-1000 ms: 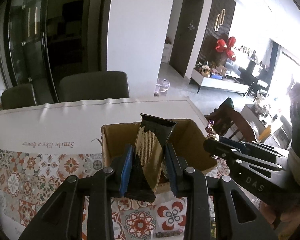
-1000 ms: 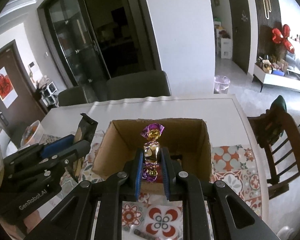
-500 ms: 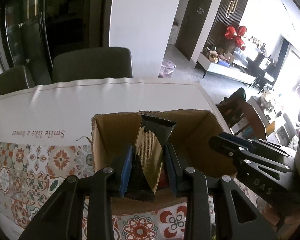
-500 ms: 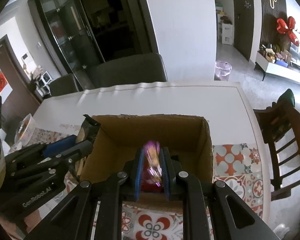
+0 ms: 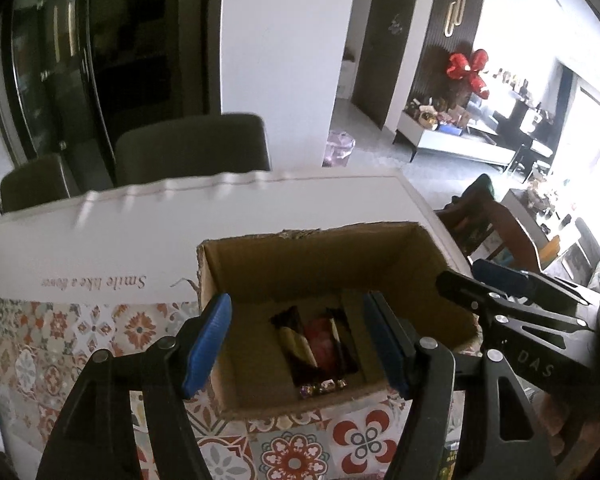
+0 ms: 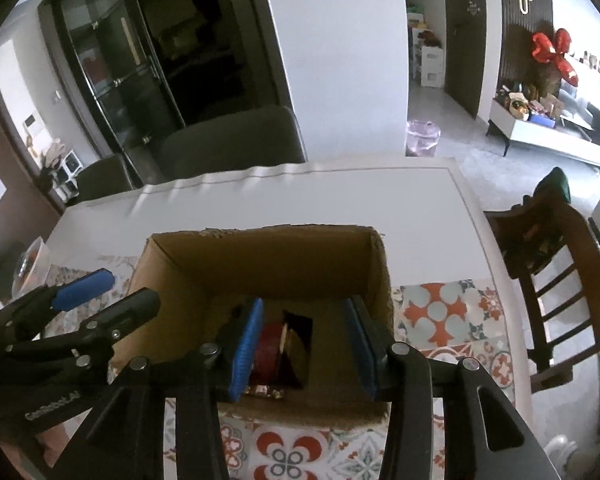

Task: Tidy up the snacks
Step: 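Open both tools to drop the bar and candy into the box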

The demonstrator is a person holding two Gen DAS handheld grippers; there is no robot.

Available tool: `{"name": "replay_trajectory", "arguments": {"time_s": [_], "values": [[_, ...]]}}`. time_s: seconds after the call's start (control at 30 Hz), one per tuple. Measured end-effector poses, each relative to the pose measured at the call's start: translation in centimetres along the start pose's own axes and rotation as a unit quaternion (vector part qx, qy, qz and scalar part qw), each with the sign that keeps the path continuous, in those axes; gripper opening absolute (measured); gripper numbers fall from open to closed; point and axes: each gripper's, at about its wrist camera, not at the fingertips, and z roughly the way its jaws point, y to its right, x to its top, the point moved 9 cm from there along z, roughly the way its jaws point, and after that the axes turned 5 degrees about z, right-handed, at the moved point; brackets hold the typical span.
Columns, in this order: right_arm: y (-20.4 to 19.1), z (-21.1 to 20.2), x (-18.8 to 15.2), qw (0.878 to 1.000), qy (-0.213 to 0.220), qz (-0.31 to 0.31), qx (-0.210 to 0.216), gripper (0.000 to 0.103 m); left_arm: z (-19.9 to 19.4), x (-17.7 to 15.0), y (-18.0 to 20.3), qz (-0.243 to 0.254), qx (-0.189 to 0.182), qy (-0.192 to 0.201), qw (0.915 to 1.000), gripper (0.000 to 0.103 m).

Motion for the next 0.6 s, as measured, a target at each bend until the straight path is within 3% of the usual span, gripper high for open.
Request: {"name": "replay_trajectory", "arguments": {"time_s": [0.07,0.1,0.33,0.6], "values": [[0.2,-1.1,0.1,1.000,0.015,0.001,-0.003,0.058,-1.3,-0.1,0.4,0.005,0.000,0.010,0.9999,0.068],[0.3,-1.8,0.1,1.000,0.023,0.002,-0.007,0.059,-1.9,-0.1,0.6,0.005,-0.002,0.014,0.9999,0.068],[0.2,-6.3,-0.8,0.998,0.057,0.004,-0.011,0.060,-5.6,-1.5,1.8,0.004,-0.012,0.027,0.9996,0.068],[0.6,-9.2,-3.5,0.997,0.065,-0.005,-0.034,0.060,-7.4,-4.6,2.6,0.013,-0.012,0.015,0.9997,0.068]]}}
